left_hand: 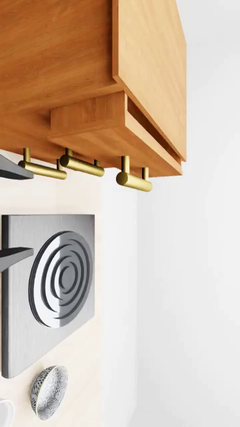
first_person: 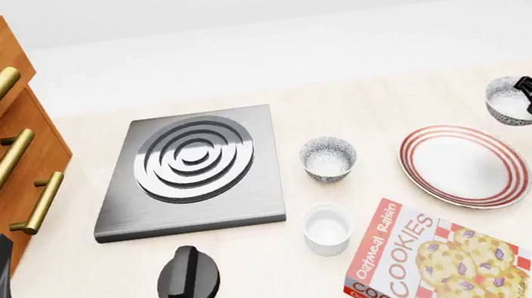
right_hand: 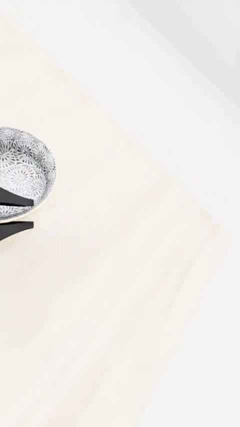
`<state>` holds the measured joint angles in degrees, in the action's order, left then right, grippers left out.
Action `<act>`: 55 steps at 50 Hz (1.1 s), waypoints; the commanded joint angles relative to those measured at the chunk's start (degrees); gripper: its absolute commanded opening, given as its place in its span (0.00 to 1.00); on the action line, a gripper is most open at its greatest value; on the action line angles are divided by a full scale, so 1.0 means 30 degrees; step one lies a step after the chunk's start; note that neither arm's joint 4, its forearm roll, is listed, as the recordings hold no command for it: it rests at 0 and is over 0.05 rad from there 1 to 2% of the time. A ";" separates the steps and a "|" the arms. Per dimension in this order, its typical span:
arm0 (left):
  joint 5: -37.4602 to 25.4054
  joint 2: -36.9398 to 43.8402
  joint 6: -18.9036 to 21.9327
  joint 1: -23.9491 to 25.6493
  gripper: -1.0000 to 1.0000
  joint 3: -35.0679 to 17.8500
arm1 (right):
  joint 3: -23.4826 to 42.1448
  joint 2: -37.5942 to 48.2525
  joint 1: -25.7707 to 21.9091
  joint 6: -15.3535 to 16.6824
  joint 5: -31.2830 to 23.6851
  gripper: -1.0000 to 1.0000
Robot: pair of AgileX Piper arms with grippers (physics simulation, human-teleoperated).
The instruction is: Pick the akita bowl next to the plate and place it on the plate.
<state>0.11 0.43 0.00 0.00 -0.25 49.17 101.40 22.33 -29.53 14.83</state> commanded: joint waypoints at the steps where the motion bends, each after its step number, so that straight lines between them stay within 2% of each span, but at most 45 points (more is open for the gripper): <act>1: 0.0000 0.0000 0.0000 0.0000 1.00 0.0000 | -0.0542 -0.0686 -0.0438 -0.0155 0.0062 0.00; 24: 0.0000 0.0000 0.0000 0.0000 1.00 0.0000 | -0.1623 -0.2055 -0.1222 0.0107 -0.0031 0.00; 55: 0.0000 0.0000 0.0000 0.0000 1.00 0.0000 | -0.2768 -0.1956 -0.2393 0.0542 0.0886 0.00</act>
<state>0.11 0.43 0.00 0.00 -0.25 41.39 95.40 16.06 -27.68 16.63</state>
